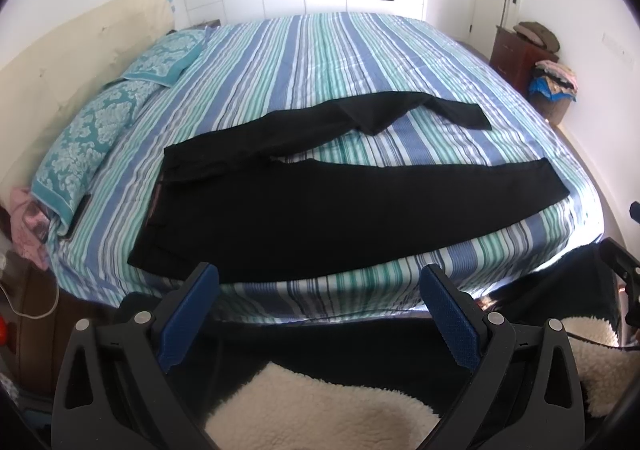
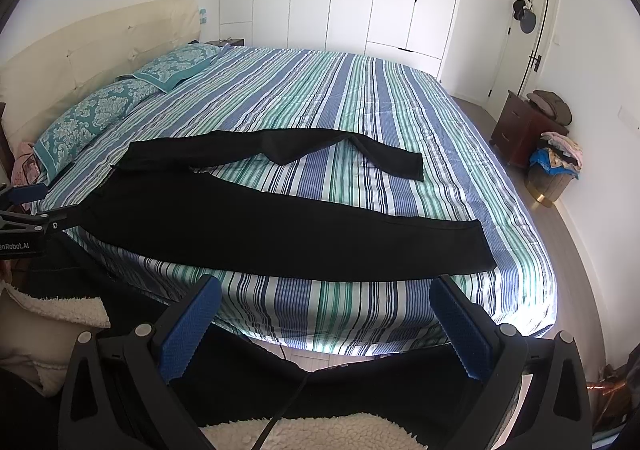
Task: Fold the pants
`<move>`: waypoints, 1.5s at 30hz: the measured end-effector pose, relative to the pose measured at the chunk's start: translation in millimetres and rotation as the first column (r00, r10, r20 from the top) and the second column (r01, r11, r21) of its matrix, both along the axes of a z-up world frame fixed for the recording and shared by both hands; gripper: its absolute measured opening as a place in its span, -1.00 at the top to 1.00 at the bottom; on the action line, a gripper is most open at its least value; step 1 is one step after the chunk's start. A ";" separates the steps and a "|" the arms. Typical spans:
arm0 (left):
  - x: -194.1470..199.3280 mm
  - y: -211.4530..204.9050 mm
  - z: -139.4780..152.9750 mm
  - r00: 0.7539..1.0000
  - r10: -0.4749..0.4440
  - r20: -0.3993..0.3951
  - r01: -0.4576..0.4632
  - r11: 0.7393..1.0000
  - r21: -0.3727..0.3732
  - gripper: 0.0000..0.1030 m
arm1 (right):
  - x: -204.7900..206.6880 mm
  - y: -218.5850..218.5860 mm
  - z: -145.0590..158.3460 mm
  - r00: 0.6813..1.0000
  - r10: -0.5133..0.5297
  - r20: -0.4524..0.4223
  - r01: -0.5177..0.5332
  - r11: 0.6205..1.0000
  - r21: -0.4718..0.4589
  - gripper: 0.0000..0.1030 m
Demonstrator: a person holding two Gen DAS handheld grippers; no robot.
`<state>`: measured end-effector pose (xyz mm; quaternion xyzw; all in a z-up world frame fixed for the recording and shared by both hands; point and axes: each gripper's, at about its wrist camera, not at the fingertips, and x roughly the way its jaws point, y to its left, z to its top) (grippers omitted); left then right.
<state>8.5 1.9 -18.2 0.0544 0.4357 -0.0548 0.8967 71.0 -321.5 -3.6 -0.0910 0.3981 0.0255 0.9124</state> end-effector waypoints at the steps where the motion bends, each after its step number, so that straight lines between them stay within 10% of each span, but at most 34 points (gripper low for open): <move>1: 0.0 0.0 0.0 1.000 0.000 0.000 0.000 1.000 0.000 -0.96 | 0.1 0.1 -0.1 1.000 0.000 0.000 0.000 1.000 0.000 -1.00; 45: 3.0 3.2 -7.7 0.999 0.013 -0.043 -0.012 1.000 0.018 -0.96 | -1.5 1.4 -7.9 1.000 0.014 -0.015 -0.014 1.000 0.010 -1.00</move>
